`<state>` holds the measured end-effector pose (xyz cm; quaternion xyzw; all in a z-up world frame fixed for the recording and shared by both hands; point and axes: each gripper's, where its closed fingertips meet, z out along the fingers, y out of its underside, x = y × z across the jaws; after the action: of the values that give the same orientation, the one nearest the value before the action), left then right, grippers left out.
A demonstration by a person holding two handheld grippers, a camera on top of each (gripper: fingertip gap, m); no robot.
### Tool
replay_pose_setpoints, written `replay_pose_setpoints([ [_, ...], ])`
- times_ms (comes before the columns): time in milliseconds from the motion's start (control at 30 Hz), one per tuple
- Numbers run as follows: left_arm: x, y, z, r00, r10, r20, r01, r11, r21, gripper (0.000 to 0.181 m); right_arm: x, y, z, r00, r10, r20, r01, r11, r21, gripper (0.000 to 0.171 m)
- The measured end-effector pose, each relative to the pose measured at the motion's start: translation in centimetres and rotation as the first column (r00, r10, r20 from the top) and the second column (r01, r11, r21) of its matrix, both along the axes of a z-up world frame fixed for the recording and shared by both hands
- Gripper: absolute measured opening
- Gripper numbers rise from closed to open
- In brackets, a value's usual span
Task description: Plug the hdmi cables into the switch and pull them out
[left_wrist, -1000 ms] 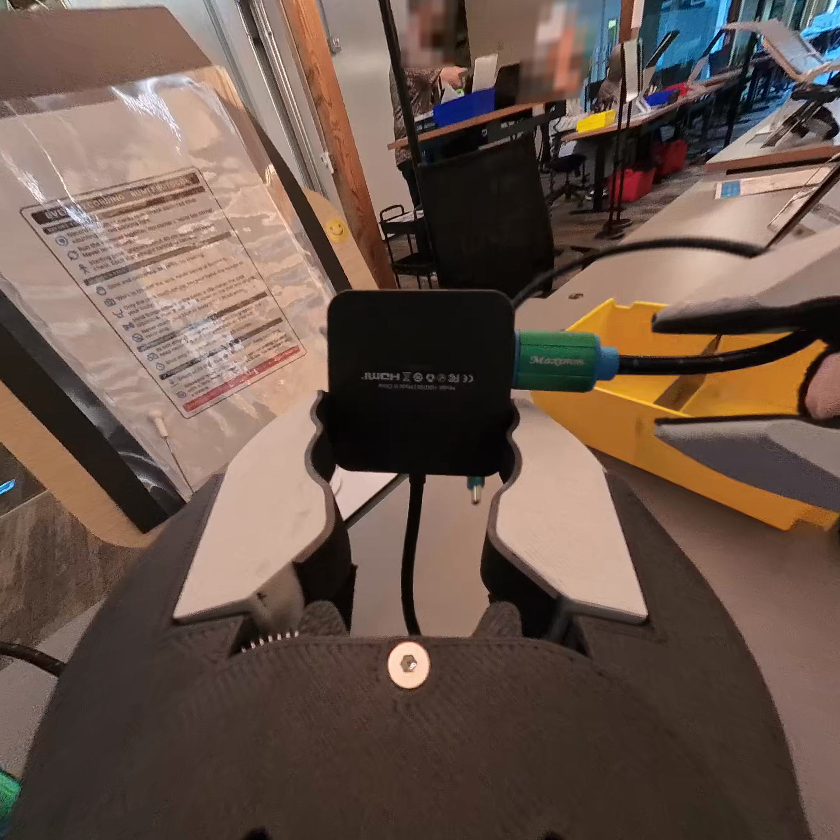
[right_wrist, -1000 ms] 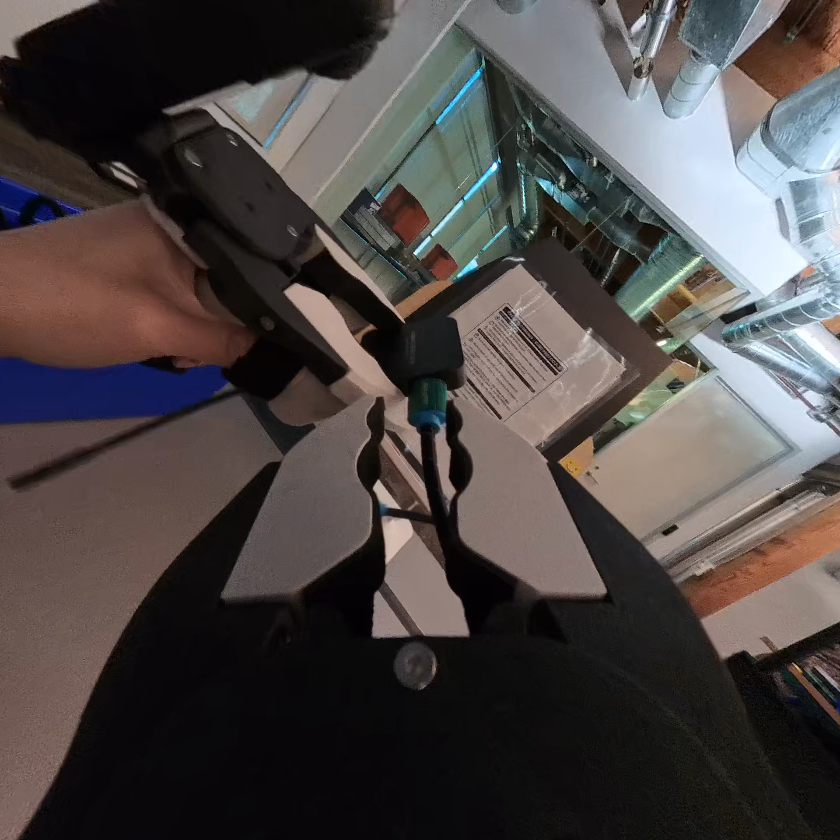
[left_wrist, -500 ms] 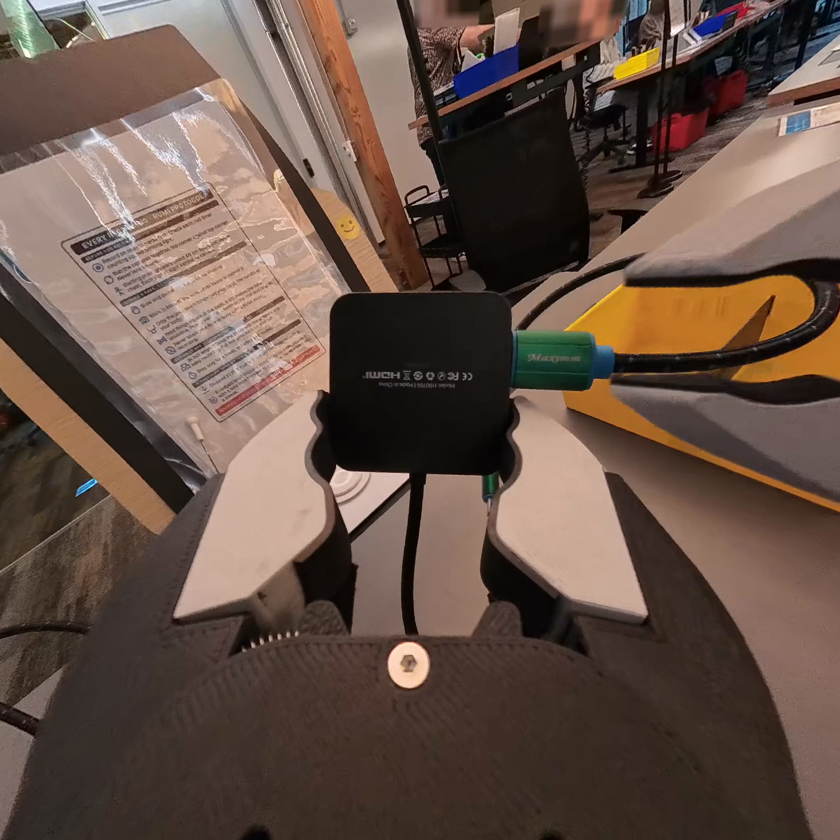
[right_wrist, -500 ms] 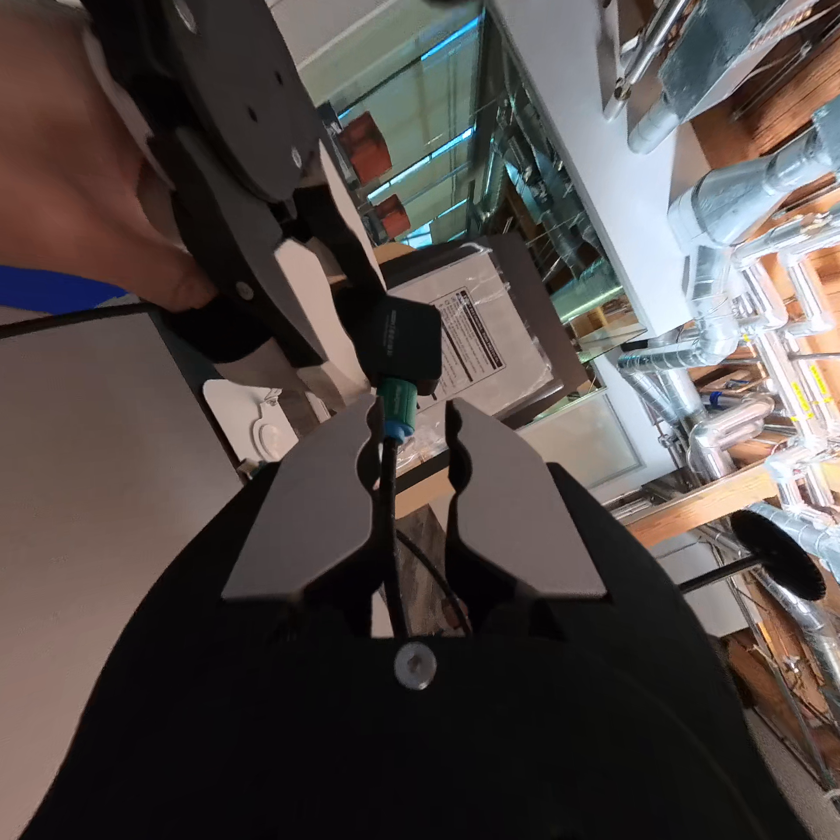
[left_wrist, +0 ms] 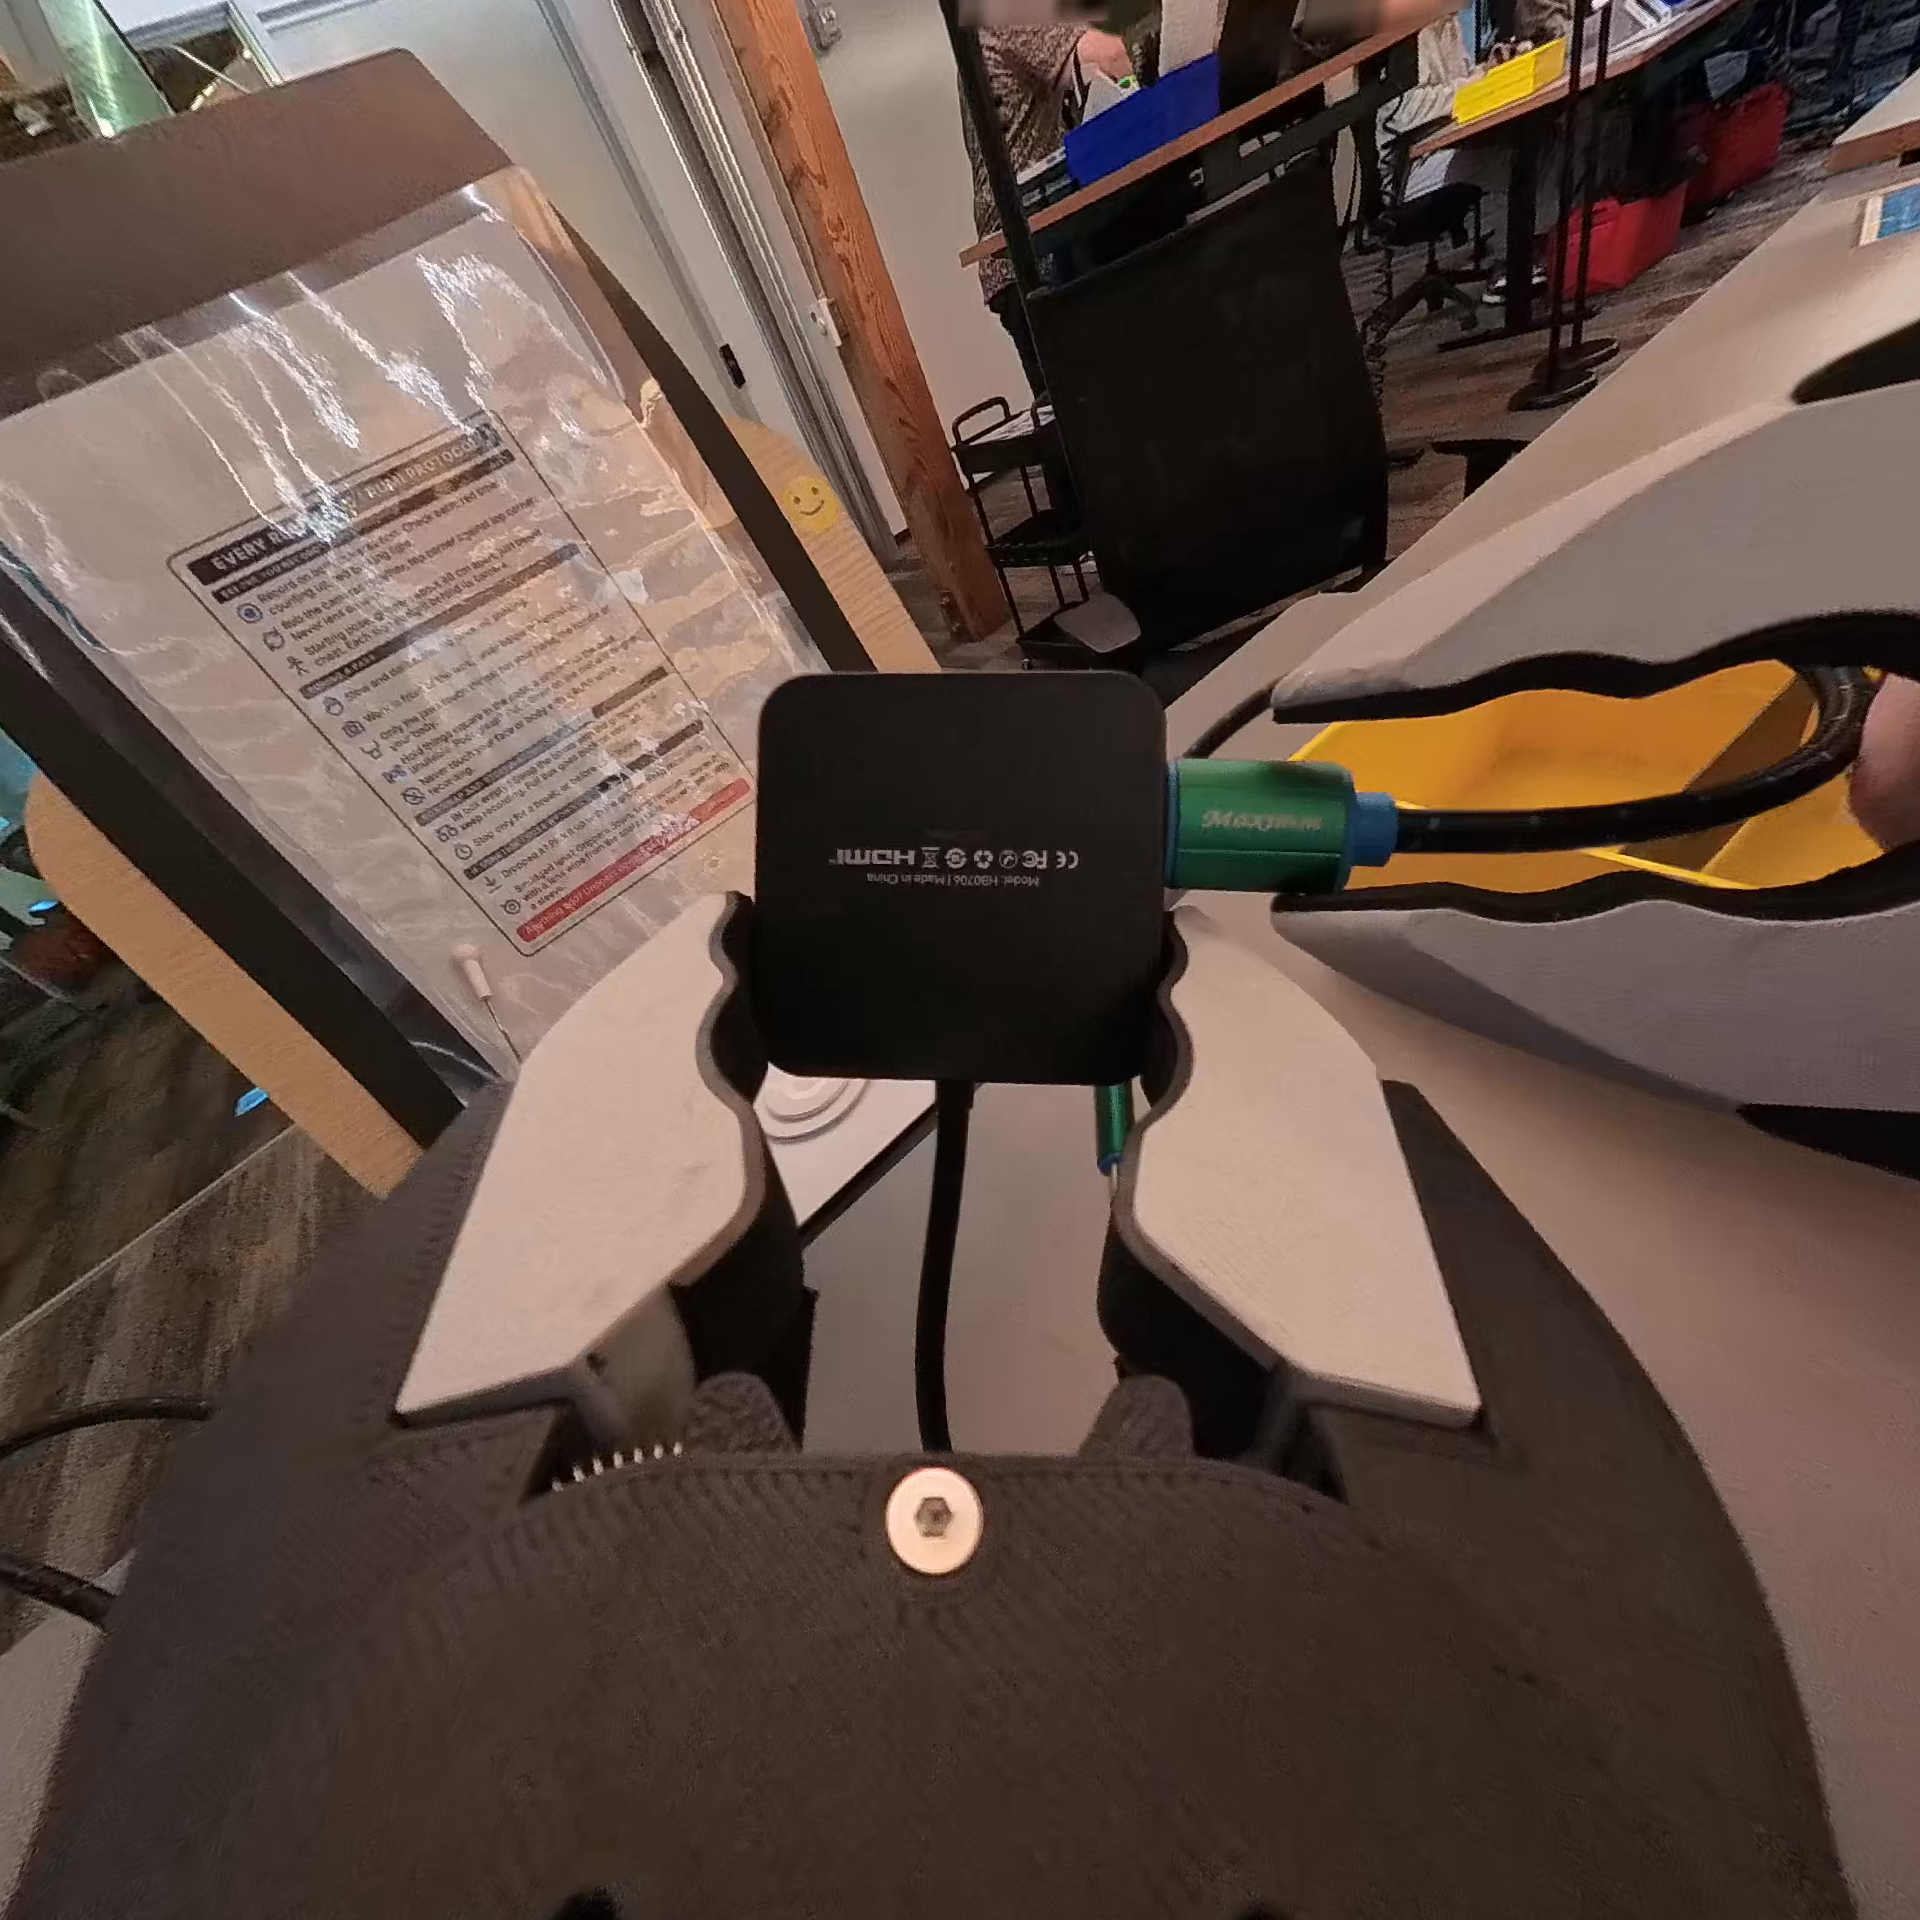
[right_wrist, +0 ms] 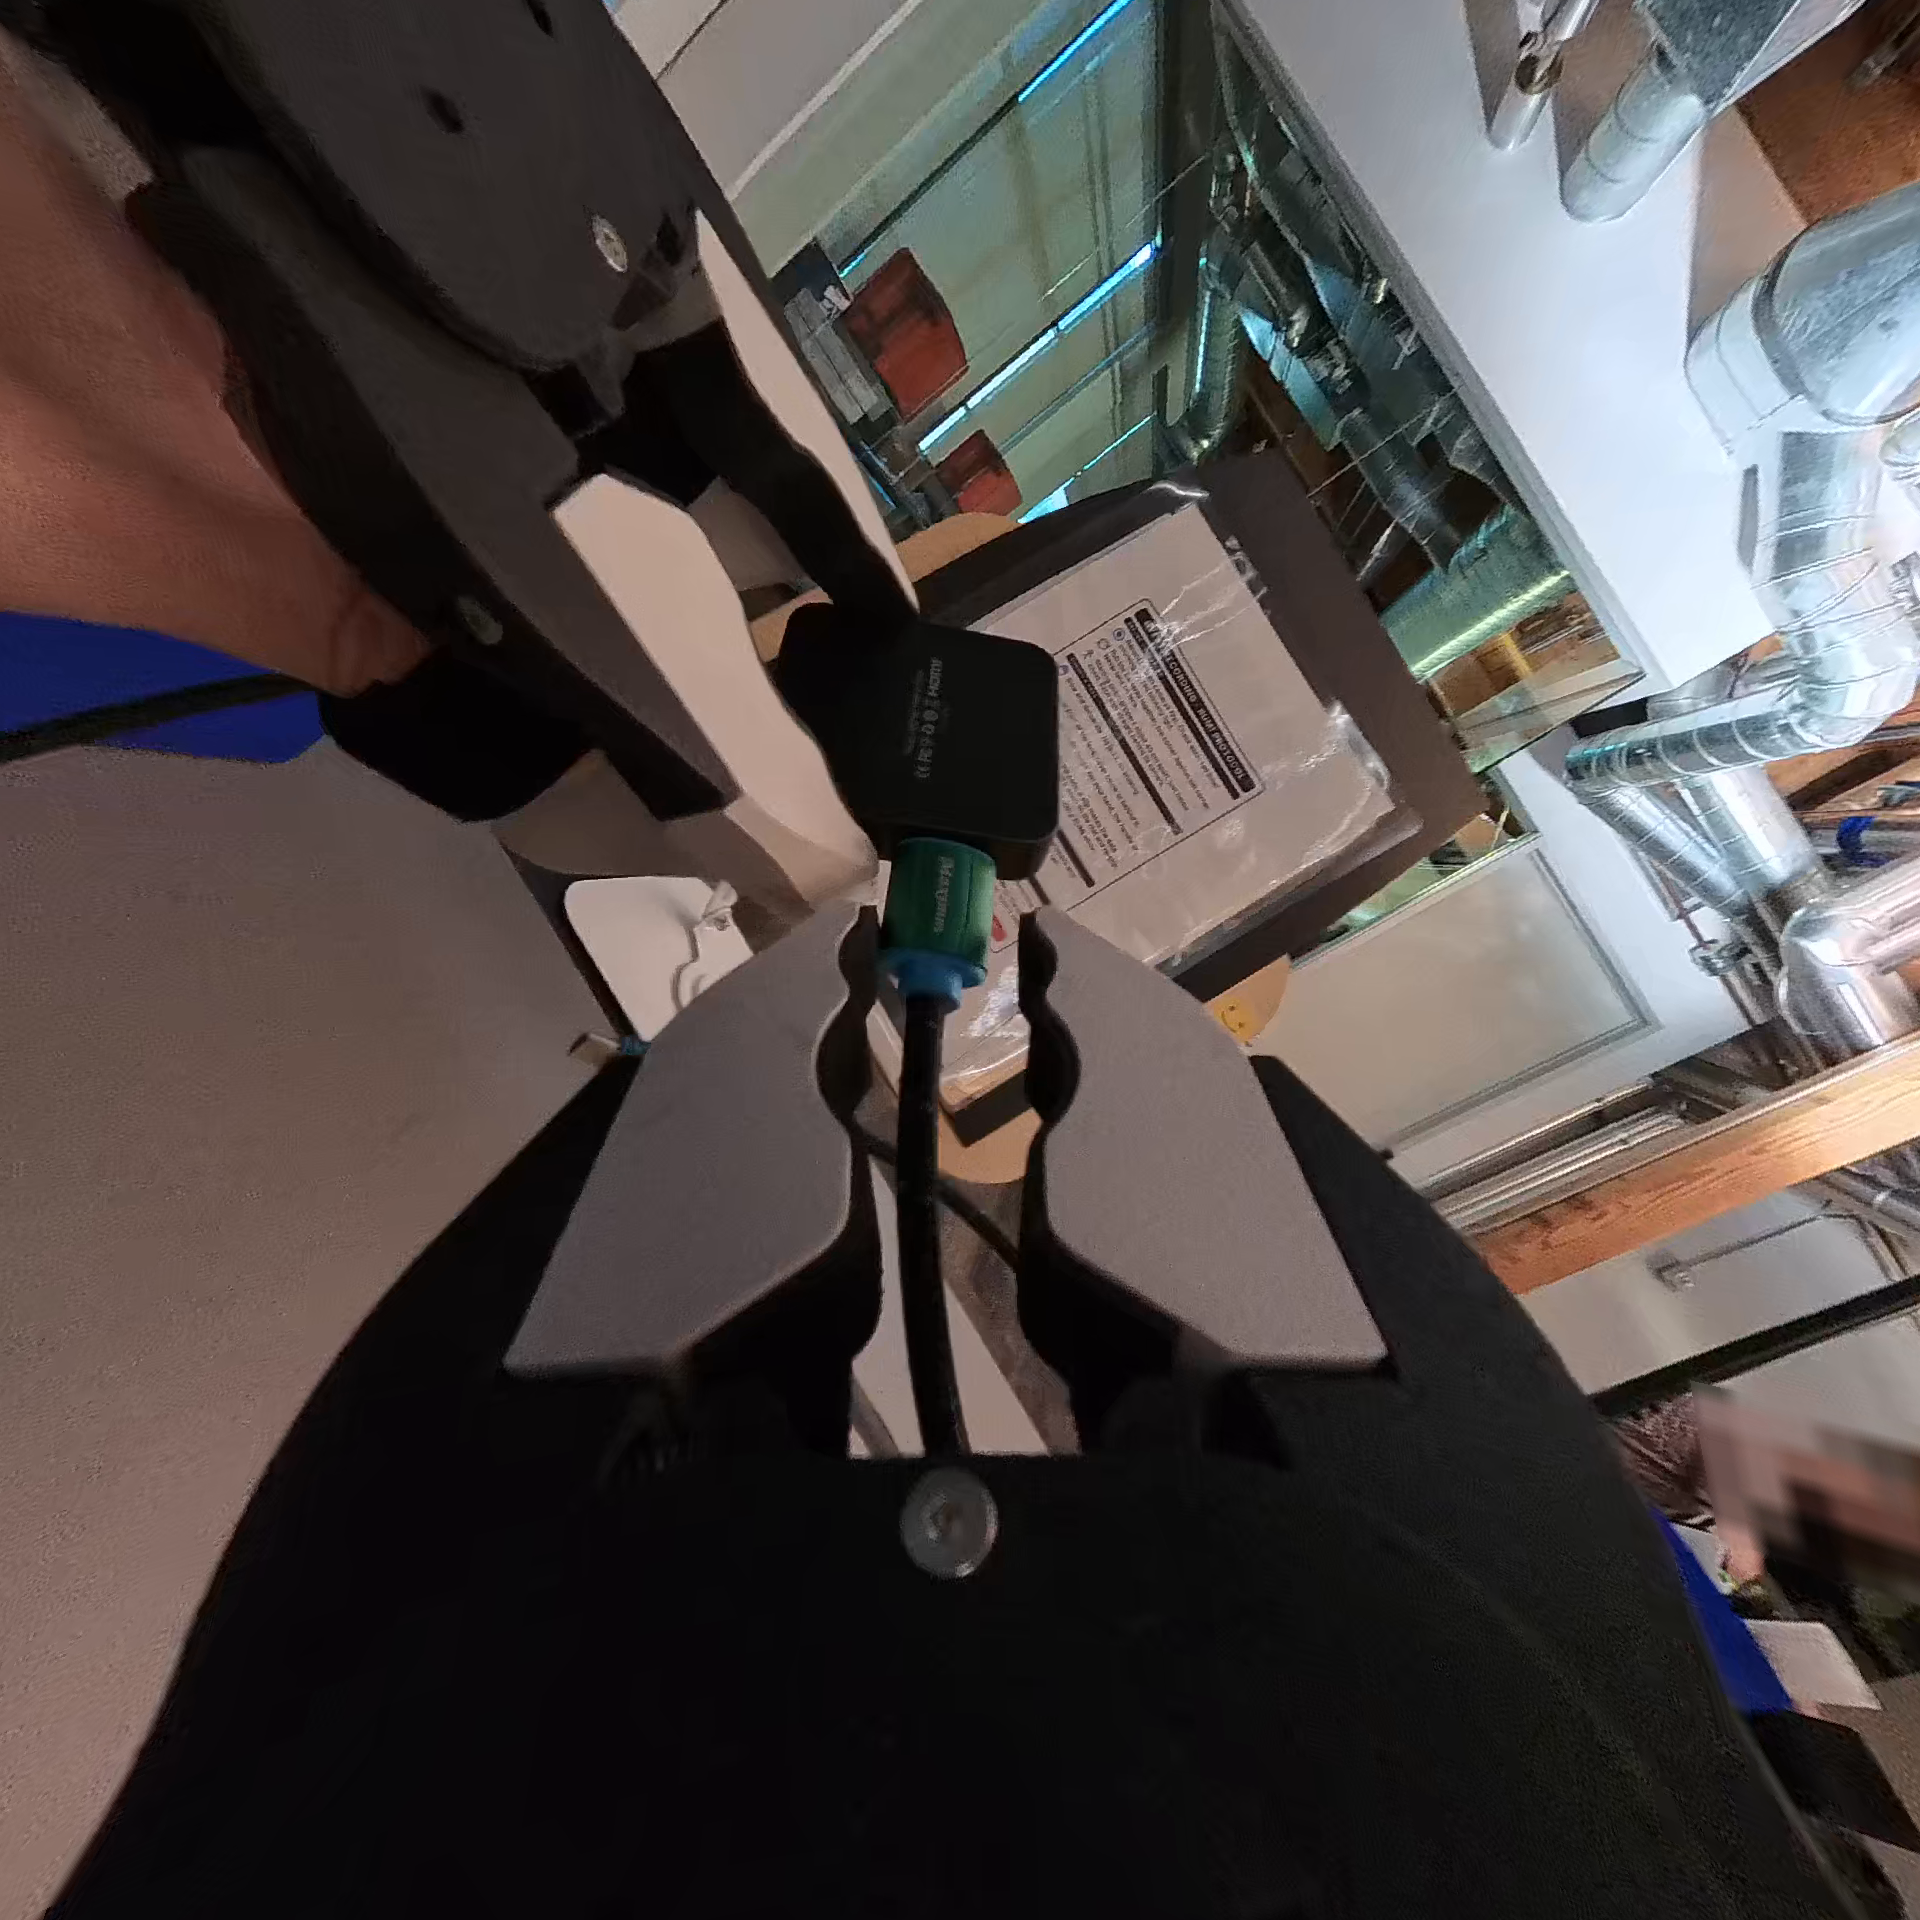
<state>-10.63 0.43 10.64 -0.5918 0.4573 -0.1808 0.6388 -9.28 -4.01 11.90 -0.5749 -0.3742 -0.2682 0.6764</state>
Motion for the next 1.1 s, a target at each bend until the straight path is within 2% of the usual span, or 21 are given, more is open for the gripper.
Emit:
replay_pose_setpoints([
  [133,-0.04,-0.09,0.11,1.0,-0.014,0.018,0.014,1.0,-0.026,0.072,0.14,0.51,-0.28,0.997,-0.048,0.06,0.045,0.998,0.04,0.025],
  [433,-0.02,-0.28,0.25,0.997,-0.049,0.055,0.053,0.996,-0.072,0.072,-0.16,0.45,0.44,0.999,0.002,-0.037,0.002,0.994,0.111,0.022],
  [600,-0.11,-0.31,0.28,0.996,-0.062,0.059,0.067,0.994,-0.081,0.072,-0.35,0.39,0.53,0.999,0.032,-0.043,-0.026,0.99,0.135,0.021],
  [767,-0.1,-0.29,0.22,0.997,-0.062,0.055,0.066,0.995,-0.079,0.072,-0.29,0.57,0.26,0.989,0.081,-0.121,-0.073,0.995,0.072,0.022],
  [1100,0.06,-0.41,0.38,0.998,-0.038,0.042,0.039,0.999,-0.033,0.071,0.1,0.54,0.02,0.982,0.103,-0.162,-0.1,0.995,0.022,0.021],
])
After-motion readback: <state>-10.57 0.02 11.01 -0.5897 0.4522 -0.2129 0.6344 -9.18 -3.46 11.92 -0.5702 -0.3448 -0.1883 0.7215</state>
